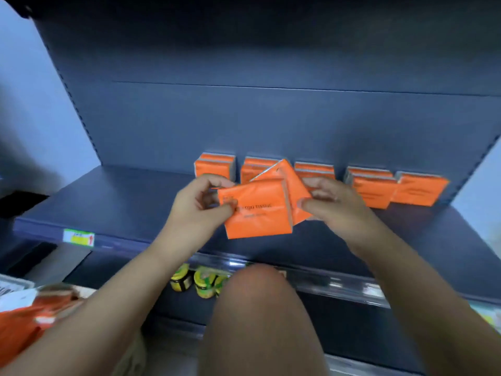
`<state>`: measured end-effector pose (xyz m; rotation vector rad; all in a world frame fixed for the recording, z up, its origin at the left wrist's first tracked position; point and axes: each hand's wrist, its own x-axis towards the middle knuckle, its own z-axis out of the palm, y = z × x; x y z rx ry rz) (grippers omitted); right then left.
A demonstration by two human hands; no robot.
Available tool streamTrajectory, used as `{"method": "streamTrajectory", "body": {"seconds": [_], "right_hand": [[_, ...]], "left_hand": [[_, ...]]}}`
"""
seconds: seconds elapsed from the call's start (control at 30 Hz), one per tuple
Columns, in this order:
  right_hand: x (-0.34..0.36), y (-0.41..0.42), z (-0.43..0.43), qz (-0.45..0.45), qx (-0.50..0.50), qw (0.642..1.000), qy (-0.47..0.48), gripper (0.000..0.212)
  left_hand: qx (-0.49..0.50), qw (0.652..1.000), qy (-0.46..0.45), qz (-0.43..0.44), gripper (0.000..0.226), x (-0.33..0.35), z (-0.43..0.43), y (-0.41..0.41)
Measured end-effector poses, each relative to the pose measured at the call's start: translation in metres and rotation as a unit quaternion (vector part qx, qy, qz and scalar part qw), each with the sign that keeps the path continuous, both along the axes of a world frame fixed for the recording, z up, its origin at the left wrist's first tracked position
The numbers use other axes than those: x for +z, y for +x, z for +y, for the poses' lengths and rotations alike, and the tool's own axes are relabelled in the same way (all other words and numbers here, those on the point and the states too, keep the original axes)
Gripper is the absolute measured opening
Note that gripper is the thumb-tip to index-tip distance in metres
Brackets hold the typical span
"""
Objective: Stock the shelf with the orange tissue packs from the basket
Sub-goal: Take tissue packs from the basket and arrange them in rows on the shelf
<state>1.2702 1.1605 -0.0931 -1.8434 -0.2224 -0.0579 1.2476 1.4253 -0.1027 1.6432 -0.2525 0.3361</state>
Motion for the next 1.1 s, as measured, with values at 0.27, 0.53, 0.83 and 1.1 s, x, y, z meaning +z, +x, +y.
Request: {"method": "streamTrajectory", "body": {"seconds": [0.27,0.53,0.83,1.1], "right_hand": [[-0.026,-0.013,-0.127,-0.003,-0.131,0.991,0.035,0.038],[-0.047,-0.014,-0.203,-0.003,-0.224,0.974,-0.009,0.045],[-0.038,0.036,-0.262,0.008,-0.415,0.889,-0.192,0.026],[-0.046,0.083,-0.286,0.023,-0.333,0.873,-0.356,0.052]], "left_hand": [[-0.078,0.996,0.04,0.019,0.036,-0.01,-0.153,0.034],[-0.114,0.992,0.043,0.03,0.027,-0.019,-0.249,0.051],[-0.149,0.983,0.1,0.033,0.034,-0.047,-0.308,0.062],[-0.153,0.98,0.119,0.053,0.034,-0.049,-0.326,0.081]]}}
